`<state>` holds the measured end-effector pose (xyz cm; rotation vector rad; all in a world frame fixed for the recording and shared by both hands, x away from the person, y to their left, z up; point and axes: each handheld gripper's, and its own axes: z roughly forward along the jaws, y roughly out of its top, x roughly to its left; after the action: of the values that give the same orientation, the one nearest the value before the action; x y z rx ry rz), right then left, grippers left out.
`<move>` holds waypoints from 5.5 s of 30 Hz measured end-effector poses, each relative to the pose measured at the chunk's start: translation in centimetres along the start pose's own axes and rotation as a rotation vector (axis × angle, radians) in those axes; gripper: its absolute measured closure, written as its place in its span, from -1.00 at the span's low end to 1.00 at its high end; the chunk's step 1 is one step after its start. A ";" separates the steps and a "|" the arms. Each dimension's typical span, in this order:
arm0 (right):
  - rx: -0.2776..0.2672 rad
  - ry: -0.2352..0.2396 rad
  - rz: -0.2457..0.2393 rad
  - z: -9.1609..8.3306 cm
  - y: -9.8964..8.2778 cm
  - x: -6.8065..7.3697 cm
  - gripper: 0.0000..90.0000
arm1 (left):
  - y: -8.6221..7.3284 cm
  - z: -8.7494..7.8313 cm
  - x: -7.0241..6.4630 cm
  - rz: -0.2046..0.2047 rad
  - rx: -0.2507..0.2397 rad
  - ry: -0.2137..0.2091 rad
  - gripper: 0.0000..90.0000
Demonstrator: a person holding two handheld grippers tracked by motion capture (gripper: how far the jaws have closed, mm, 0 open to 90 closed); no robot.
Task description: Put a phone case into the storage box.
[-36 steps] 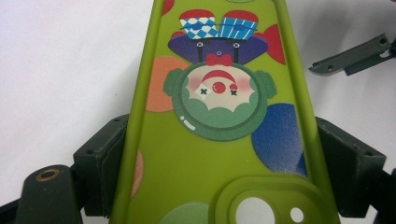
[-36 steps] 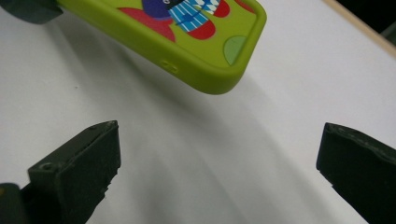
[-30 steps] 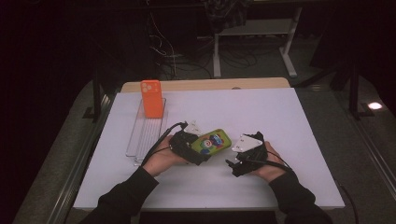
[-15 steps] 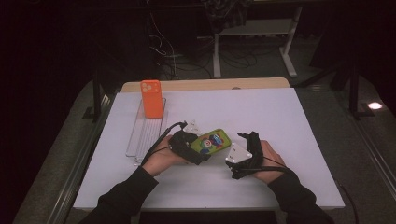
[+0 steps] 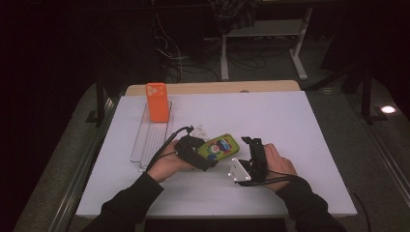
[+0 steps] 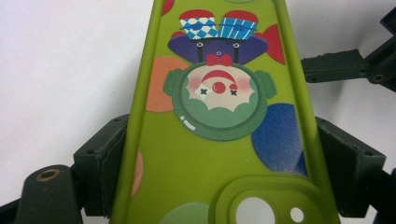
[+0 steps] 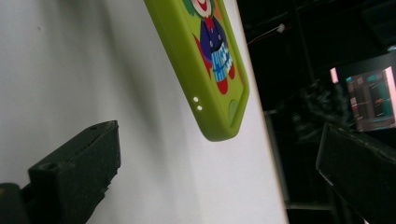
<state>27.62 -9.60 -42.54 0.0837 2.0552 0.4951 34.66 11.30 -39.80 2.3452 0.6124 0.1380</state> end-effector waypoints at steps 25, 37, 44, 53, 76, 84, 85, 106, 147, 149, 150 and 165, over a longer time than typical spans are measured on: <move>-0.047 -0.204 -0.295 0.6 1.8 2.1 -0.45 | 0.3 -0.4 -0.2 0.005 -0.008 -0.024 -0.65; -0.087 -0.210 -0.336 0.5 2.2 2.8 0.21 | 0.3 -0.2 -0.6 0.000 -0.019 -0.033 -0.65; -0.088 -0.193 -0.351 0.4 2.4 3.1 0.63 | 0.4 -0.4 -0.5 0.011 -0.005 -0.039 -0.65; -0.076 -0.197 -0.359 0.4 2.5 3.2 0.68 | 0.4 -0.4 -0.4 0.016 -0.028 -0.044 -0.68; 0.011 -0.120 -0.116 0.7 0.2 0.4 0.68 | -0.1 -1.6 0.9 0.021 -0.054 -0.027 -1.00; 0.009 -0.038 0.097 0.7 -0.3 -0.6 0.68 | -0.2 -1.4 1.2 0.012 -0.055 -0.013 -1.00; 0.010 -0.012 0.128 0.8 -0.4 -0.8 0.68 | -0.2 -1.3 1.1 -0.006 -0.066 -0.012 -1.00; -0.069 0.277 0.789 1.0 -2.5 -4.2 0.68 | -0.2 -1.4 1.1 0.014 -0.052 -0.012 -1.00; -0.145 0.379 1.051 1.2 -3.0 -4.8 0.68 | 4.7 -2.7 2.4 -0.084 -0.263 -0.069 -1.00; -0.147 0.381 1.050 1.2 -2.9 -4.8 0.68 | 5.1 -2.7 2.6 -0.082 -0.268 -0.070 -1.00; -0.150 0.384 1.046 1.2 -2.8 -4.7 0.68 | 5.2 -2.6 2.6 -0.091 -0.272 -0.070 -1.00; -0.174 0.407 1.043 1.1 -1.7 -4.4 0.68 | 6.9 -1.7 2.6 -0.089 -0.304 -0.077 -1.00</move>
<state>31.05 -11.94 -40.03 1.0541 2.2225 1.4079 39.23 9.08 -34.14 2.0180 0.6113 0.0927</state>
